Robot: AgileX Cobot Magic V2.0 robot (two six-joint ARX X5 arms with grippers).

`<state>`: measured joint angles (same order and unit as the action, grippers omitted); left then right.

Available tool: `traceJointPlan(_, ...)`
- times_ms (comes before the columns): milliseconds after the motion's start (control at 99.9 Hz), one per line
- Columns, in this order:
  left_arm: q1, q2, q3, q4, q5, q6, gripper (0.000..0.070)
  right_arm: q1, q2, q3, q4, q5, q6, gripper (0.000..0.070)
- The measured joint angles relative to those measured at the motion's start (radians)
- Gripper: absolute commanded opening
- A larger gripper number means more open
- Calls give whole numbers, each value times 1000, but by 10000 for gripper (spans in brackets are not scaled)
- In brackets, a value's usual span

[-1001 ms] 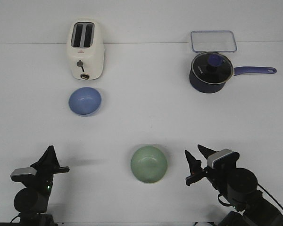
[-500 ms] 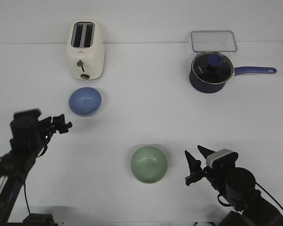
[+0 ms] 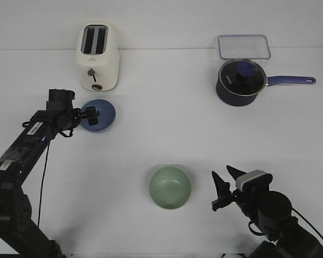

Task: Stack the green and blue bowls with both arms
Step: 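Reach the left gripper forward and grasp the light blue bowl rim, then lift the blue bowl with the left gripper and carry it over the green bowl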

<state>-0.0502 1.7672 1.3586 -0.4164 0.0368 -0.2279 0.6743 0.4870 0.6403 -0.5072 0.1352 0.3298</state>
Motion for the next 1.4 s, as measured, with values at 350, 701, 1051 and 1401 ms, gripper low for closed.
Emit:
traceJointPlan(350,6,59,0,51,0,-7,10,0,0,0,0,26,0,332)
traceJointPlan(701,5,-32,0,0,40,18,10,0,0,0,0,26,0,332)
traceJointPlan(1051,-258,-417,-63,-94,176,41,10,0,0,0,0,72,0,332)
traceJointPlan(1401,-698,-434,-406,154,117,-115,10,0,0,0,0,74,0,332)
